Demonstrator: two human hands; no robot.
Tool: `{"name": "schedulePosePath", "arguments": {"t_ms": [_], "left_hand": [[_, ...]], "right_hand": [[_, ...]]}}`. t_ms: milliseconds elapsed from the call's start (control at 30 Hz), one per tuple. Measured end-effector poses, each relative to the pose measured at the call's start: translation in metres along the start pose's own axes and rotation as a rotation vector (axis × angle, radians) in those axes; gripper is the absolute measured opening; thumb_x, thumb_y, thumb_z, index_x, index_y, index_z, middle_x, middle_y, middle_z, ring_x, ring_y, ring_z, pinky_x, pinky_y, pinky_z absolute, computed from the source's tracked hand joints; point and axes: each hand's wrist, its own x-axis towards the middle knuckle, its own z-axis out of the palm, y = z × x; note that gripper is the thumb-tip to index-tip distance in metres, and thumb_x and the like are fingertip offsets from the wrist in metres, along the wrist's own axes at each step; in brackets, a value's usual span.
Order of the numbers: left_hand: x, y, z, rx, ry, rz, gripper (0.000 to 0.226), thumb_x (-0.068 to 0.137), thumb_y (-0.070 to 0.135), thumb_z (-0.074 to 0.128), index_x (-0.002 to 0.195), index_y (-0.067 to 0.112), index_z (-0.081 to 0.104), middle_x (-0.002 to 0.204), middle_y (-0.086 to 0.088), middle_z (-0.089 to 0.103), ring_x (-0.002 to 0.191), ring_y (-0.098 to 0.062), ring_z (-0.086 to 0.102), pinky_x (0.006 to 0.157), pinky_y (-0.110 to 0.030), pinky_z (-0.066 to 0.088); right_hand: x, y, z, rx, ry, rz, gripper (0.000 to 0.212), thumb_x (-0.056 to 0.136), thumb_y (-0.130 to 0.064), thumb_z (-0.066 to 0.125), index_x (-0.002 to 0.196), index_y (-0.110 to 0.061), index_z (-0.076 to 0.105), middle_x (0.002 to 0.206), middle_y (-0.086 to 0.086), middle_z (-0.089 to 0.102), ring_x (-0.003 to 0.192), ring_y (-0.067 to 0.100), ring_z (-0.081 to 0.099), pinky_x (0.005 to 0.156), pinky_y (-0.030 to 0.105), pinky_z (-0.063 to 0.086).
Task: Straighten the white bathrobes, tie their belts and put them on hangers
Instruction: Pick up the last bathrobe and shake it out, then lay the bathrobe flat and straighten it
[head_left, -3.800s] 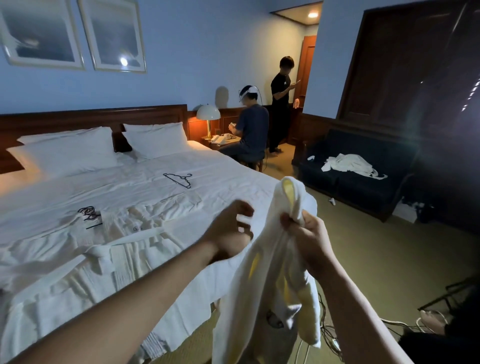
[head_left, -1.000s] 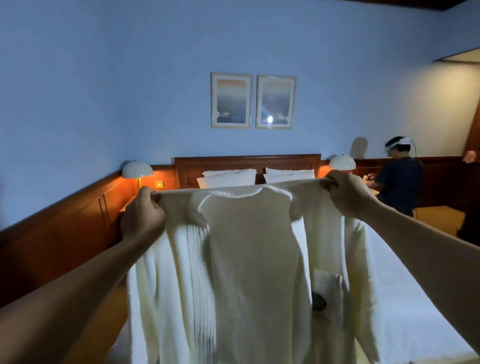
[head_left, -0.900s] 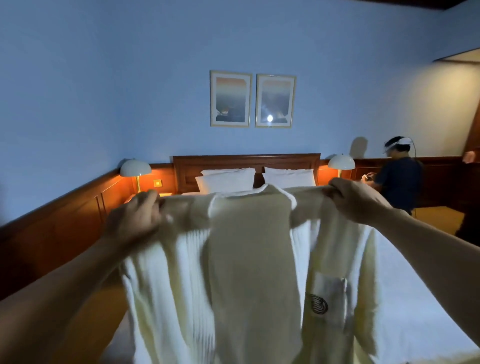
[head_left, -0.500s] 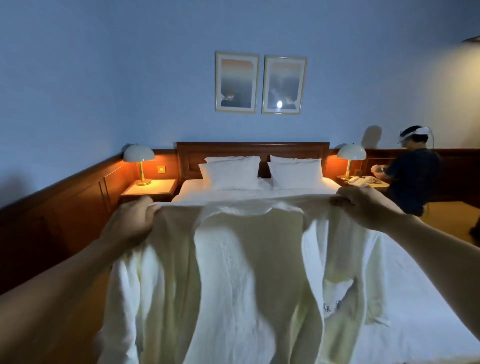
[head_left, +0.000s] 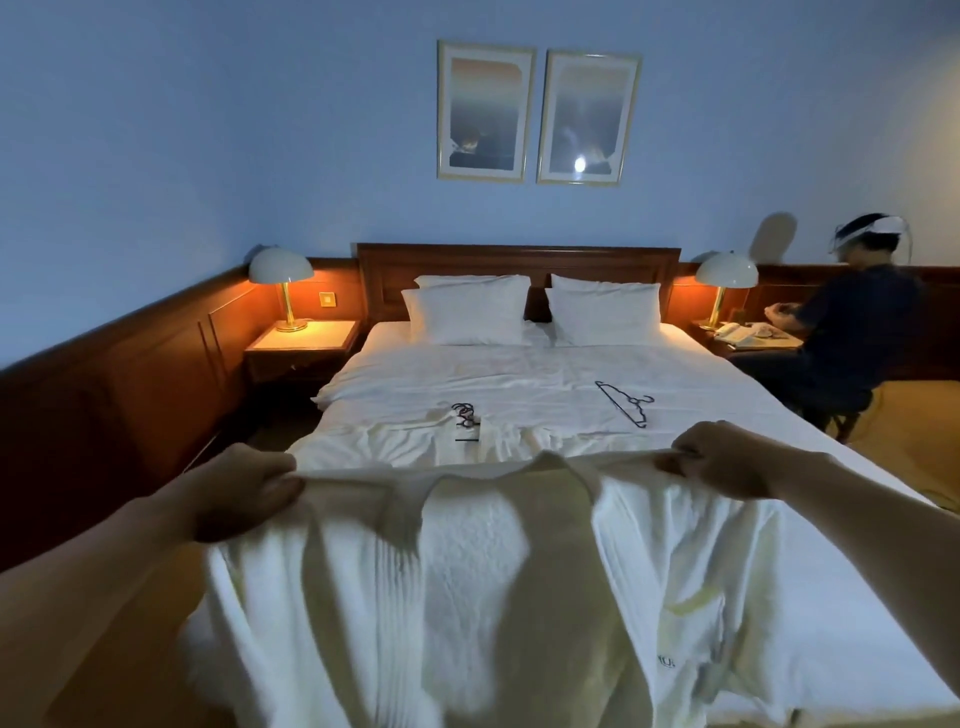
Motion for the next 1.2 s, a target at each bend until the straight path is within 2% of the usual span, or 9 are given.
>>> {"name": "schedulePosePath", "arguments": {"t_ms": [133,267,367,467,700,800,933,1067,1200], "left_hand": [[0.044,0.007,-0.032,0.034,-0.039,-0.117,0.037,0.093,0.052,0.055,0.068,0.026,0.064,0.067,0.007,0.063,0.068,-0.010,0.062,0.062,-0.032,0.044],[0.111,-0.004,-0.101,0.054,0.057,-0.140,0.054,0.074,0.072,0.047,0.063,0.022,0.062,0.057,0.007,0.058,0.060,-0.014,0.057,0.059,-0.033,0.042],[0.173,-0.015,-0.143,0.144,0.160,-0.156,0.048,0.091,0.051,0.063,0.061,0.014,0.059,0.059,-0.003,0.057,0.062,-0.021,0.055,0.059,-0.031,0.039],[0.245,-0.033,-0.166,0.302,0.191,-0.126,0.045,0.099,0.040,0.055,0.064,0.013,0.059,0.067,-0.006,0.060,0.072,-0.030,0.057,0.063,-0.034,0.036],[0.426,-0.158,-0.115,0.474,0.206,-0.143,0.057,0.101,0.059,0.025,0.074,0.019,0.054,0.084,-0.012,0.064,0.082,-0.033,0.059,0.071,-0.036,0.041],[0.497,-0.227,-0.046,0.477,0.251,-0.155,0.037,0.103,0.038,0.041,0.076,0.015,0.053,0.084,-0.021,0.063,0.085,-0.040,0.062,0.072,-0.037,0.046],[0.567,-0.311,0.086,0.398,0.189,-0.471,0.044,0.095,0.056,0.050,0.119,0.018,0.054,0.120,-0.022,0.056,0.108,-0.045,0.057,0.090,-0.050,0.049],[0.548,-0.337,0.257,0.308,-0.095,-0.635,0.059,0.094,0.051,0.055,0.144,0.026,0.034,0.148,-0.014,0.033,0.126,-0.042,0.046,0.098,-0.053,0.042],[0.445,-0.325,0.405,0.074,-0.446,-0.584,0.049,0.092,0.048,0.049,0.137,0.031,0.040,0.142,-0.006,0.042,0.123,-0.033,0.053,0.097,-0.045,0.048]], "right_hand": [[0.026,0.002,-0.028,-0.008,0.024,-0.017,0.056,0.100,-0.058,0.045,0.080,-0.013,0.069,0.080,0.003,0.065,0.079,0.016,0.058,0.075,0.034,0.044],[0.068,-0.001,-0.093,-0.022,0.141,-0.042,0.062,0.097,-0.062,0.043,0.075,-0.009,0.066,0.073,0.006,0.064,0.071,0.021,0.059,0.068,0.036,0.043],[0.117,-0.007,-0.145,-0.099,0.270,-0.035,0.058,0.101,-0.056,0.044,0.078,-0.007,0.066,0.074,0.007,0.062,0.076,0.025,0.058,0.070,0.036,0.042],[0.187,-0.015,-0.181,-0.138,0.348,-0.024,0.052,0.102,-0.053,0.045,0.079,-0.011,0.066,0.078,0.007,0.063,0.082,0.027,0.058,0.076,0.037,0.044],[0.408,-0.026,-0.187,-0.230,0.466,0.078,0.046,0.104,-0.052,0.036,0.085,-0.018,0.061,0.088,0.008,0.061,0.080,0.027,0.056,0.069,0.036,0.042],[0.521,-0.021,-0.149,-0.258,0.539,0.105,0.041,0.105,-0.050,0.037,0.100,-0.021,0.066,0.105,0.014,0.065,0.097,0.037,0.061,0.077,0.039,0.047],[0.662,-0.021,-0.041,-0.206,0.529,0.207,0.034,0.106,-0.040,0.041,0.129,-0.018,0.053,0.131,0.017,0.056,0.116,0.040,0.056,0.099,0.050,0.048],[0.719,-0.042,0.140,-0.107,0.251,0.298,0.058,0.106,-0.050,0.026,0.157,-0.023,0.018,0.167,0.009,0.008,0.151,0.035,0.014,0.120,0.057,0.012],[0.678,-0.078,0.313,0.025,-0.082,0.252,0.064,0.105,-0.054,0.026,0.161,-0.027,0.010,0.170,0.005,-0.012,0.156,0.030,-0.003,0.123,0.057,-0.001]]}}
